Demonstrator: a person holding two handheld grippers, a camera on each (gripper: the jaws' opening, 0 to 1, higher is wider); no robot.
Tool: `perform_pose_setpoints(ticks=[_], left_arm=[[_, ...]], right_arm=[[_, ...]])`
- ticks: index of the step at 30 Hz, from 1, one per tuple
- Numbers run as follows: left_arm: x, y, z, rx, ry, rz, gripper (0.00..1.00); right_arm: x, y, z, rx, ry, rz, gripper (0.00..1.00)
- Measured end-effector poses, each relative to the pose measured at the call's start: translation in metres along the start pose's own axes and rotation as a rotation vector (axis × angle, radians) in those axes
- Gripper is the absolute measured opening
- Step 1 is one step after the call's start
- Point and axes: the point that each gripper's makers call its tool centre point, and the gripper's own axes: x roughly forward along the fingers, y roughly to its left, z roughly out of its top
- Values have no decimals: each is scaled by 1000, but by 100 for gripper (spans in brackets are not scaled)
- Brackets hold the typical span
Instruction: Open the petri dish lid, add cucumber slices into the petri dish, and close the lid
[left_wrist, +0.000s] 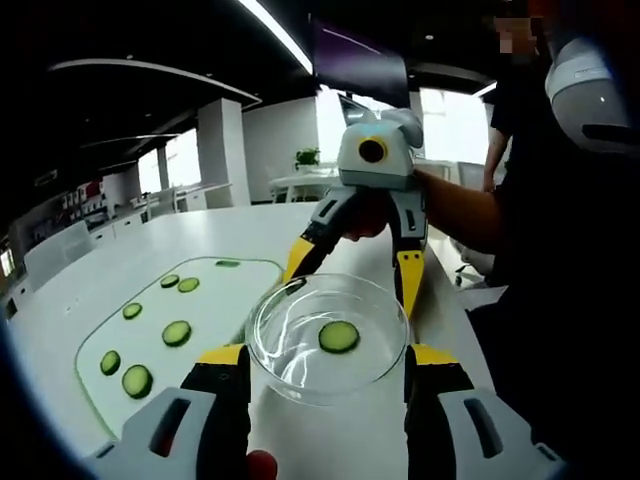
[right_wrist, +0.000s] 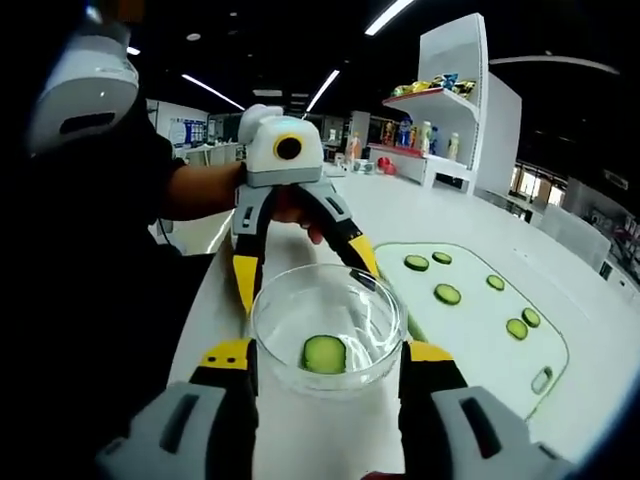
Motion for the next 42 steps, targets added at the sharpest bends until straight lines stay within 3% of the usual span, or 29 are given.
perform_pose_setpoints(ticks=[16,31,42], left_arm=[[8,-1,-11,-8,40,-1,62],[13,1,-12,-64,15,16,63],[-7,6,-4,-90,3,95,62]], right_arm=[[5,-1,-13,7,24,0,56],[6,-3,-20,80,-2,-10,59],[-23,-4,-17,103,4,-83,52]])
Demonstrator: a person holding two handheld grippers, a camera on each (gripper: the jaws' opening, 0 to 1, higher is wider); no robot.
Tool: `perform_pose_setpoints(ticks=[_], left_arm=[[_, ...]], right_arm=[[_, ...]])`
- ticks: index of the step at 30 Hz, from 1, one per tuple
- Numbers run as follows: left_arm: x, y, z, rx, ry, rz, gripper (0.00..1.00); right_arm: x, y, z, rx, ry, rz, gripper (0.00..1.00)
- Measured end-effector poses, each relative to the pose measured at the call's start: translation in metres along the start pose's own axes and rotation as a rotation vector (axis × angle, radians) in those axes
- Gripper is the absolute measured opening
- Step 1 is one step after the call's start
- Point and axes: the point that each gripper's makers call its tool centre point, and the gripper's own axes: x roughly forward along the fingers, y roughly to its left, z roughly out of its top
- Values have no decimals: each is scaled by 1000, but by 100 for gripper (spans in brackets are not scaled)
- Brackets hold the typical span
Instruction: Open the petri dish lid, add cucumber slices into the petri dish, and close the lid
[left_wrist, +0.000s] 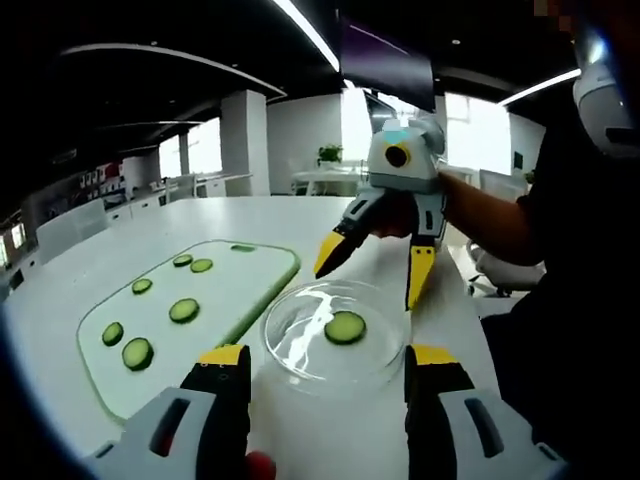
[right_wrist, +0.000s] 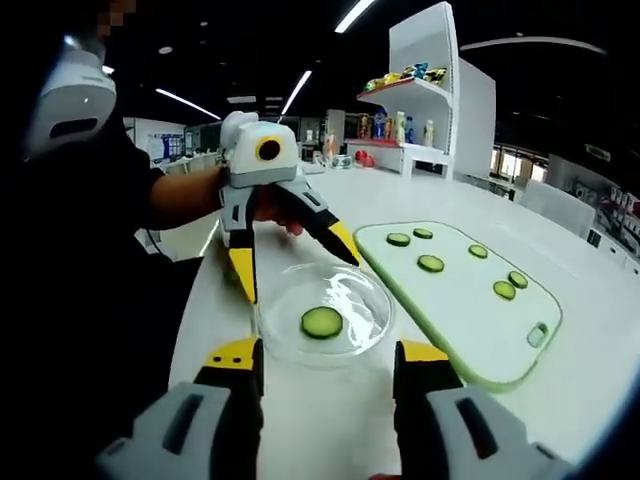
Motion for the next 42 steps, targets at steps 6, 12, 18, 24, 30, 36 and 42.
perform_pose_setpoints(ticks=[6,12,18,24,30,36,42], left_arm=[[-23,6,3,-30,-20,94,62],[-55,5,2,-90,-52,184,62],[-91,5,1,-112,-81,289,62],[-122,5,3,-123,-106,356,62],[-145,-3,5,-118,-106,401,62],[-170,-1,-4,-140,-97,474,62],[-195,-7,-9,-170,-103,525,62]], right_arm=[[-21,-1,2,-21,7,-98,49],[-46,2,13,9,-34,-218,46],[-70,8,15,32,-58,-313,44],[-91,8,5,87,-68,-382,44],[-108,16,1,105,-58,-404,44],[-126,23,-1,106,-42,-437,42],[-140,25,-7,115,-30,-469,41]])
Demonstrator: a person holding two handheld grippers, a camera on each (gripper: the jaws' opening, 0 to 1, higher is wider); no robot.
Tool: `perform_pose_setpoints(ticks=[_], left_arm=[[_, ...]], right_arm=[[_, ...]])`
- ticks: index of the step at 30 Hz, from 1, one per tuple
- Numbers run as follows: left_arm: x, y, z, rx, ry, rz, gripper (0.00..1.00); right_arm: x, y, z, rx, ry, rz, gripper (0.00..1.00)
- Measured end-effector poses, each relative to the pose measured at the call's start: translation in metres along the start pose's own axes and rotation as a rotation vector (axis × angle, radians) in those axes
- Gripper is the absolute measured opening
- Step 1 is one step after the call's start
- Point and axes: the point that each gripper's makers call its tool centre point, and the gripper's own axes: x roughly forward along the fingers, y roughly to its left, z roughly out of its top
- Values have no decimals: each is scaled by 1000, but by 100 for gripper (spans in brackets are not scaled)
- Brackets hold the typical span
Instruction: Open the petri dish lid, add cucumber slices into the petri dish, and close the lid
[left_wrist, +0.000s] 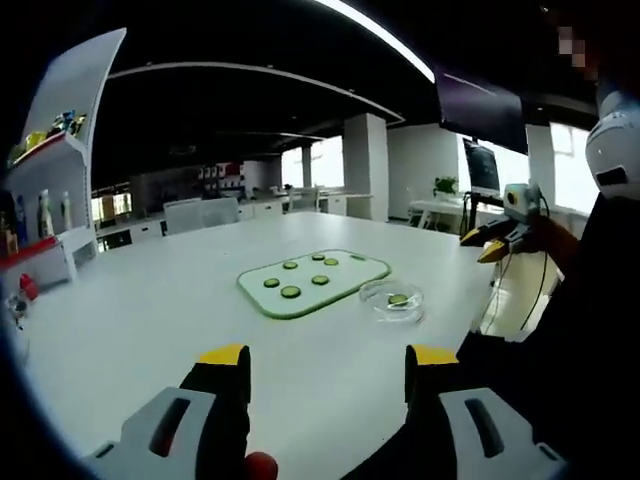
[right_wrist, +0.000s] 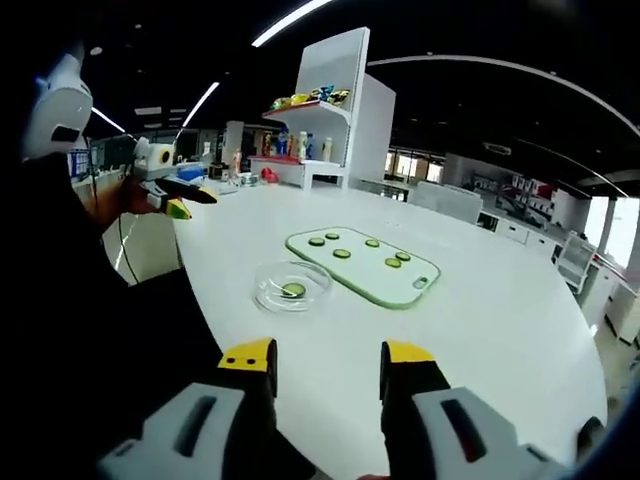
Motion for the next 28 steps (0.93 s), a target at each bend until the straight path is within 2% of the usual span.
perform_pose_setpoints(ticks=[7,28], left_arm=[[-17,5,-5,-24,-11,36,62],[-13,3,-16,-47,-7,17,61]], right_arm=[[-9,0,-2,11,3,-26,40],[9,10,-3,-9,22,-14,36]])
